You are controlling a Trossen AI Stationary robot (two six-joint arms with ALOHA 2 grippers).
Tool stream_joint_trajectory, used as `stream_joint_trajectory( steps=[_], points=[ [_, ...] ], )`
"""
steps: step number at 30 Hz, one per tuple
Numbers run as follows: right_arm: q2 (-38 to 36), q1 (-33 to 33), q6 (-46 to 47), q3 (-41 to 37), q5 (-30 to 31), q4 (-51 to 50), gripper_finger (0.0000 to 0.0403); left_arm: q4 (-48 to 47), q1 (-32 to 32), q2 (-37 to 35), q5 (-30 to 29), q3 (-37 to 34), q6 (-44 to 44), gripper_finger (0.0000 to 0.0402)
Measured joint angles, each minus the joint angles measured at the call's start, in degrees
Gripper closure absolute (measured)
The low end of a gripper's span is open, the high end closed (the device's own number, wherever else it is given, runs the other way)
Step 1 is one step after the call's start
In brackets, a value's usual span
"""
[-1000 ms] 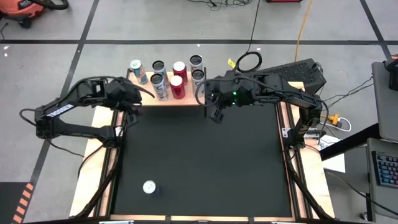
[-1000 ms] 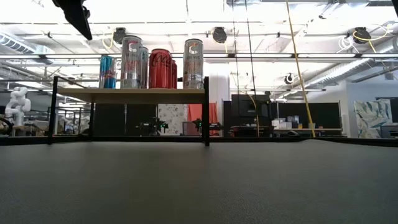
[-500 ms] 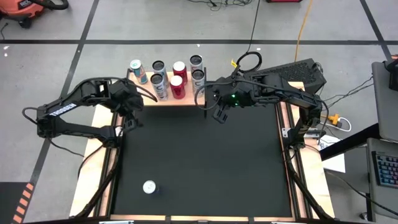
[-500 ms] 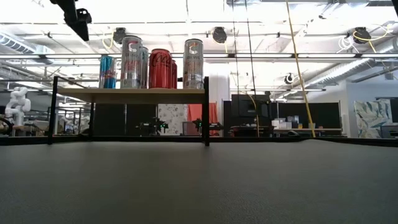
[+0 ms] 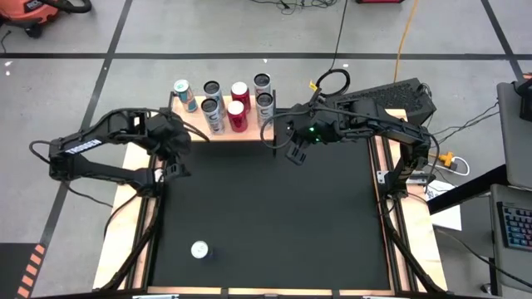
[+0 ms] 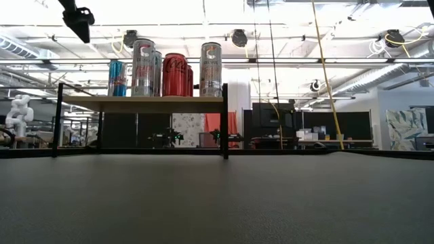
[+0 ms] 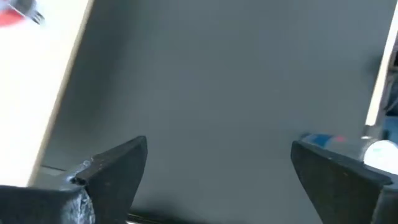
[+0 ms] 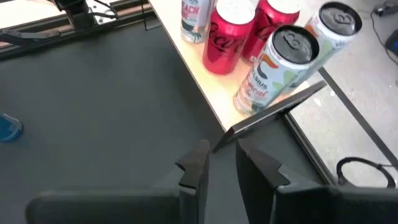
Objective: Place canned beverage on shelf
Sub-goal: Put the blue soda can on the shelf aligned with the other blue soda can
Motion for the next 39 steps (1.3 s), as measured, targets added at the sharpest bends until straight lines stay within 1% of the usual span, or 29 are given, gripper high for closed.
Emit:
stream_joint_trajectory(
  steps=[2,5,13,14,16,18,20,22,26,31,35,39],
  points=[
    [0.00,0.00,0.60,0.00,0.02,-0.07,0.0335,-0.01,-2.36,0.00,-0.01,0.00,-2.94,0.0002],
    [0.00,0.02,1.52,0.00,-0.03,-0.09,0.0335,0.51,-7.27,0.00,-0.24,0.00,-4.61,0.0002],
    [0.00,0.02,3.03,0.00,-0.32,-3.26,0.0335,2.27,-21.00,3.07,-4.79,0.00,-15.37,0.0002],
    [0.00,0.02,3.03,0.00,-0.50,-3.39,0.0335,2.34,-22.59,3.75,-5.42,0.00,-16.69,0.0002],
    [0.00,0.01,2.92,0.00,-2.72,-3.18,0.0335,2.74,-25.57,5.20,-6.31,0.00,-19.49,0.0002],
    [0.00,0.00,2.58,0.00,-5.38,-2.77,0.0335,4.84,-28.28,6.25,-6.30,0.00,-20.77,0.0002],
    [0.02,0.00,2.56,0.00,-7.60,-2.49,0.0335,9.08,-31.13,7.13,-6.03,0.00,-21.94,0.0002],
    [0.02,0.04,2.63,0.00,-7.87,-2.28,0.0335,13.55,-33.58,7.79,-5.91,0.00,-24.03,0.0002],
    [0.02,0.00,2.99,0.00,-7.79,-2.30,0.0335,18.02,-37.41,9.07,-4.10,0.00,-25.04,0.0002],
    [0.02,0.00,3.01,0.00,-7.76,-2.28,0.0335,15.68,-41.03,12.43,-3.80,0.00,-30.61,0.0002],
    [0.04,0.00,3.01,0.00,-7.75,-2.25,0.0335,14.92,-43.22,17.01,-3.84,0.00,-32.43,0.0002],
    [0.04,0.00,3.01,0.00,-7.74,-2.23,0.0335,14.82,-45.24,21.43,-3.79,0.00,-32.47,0.0002]
  ],
)
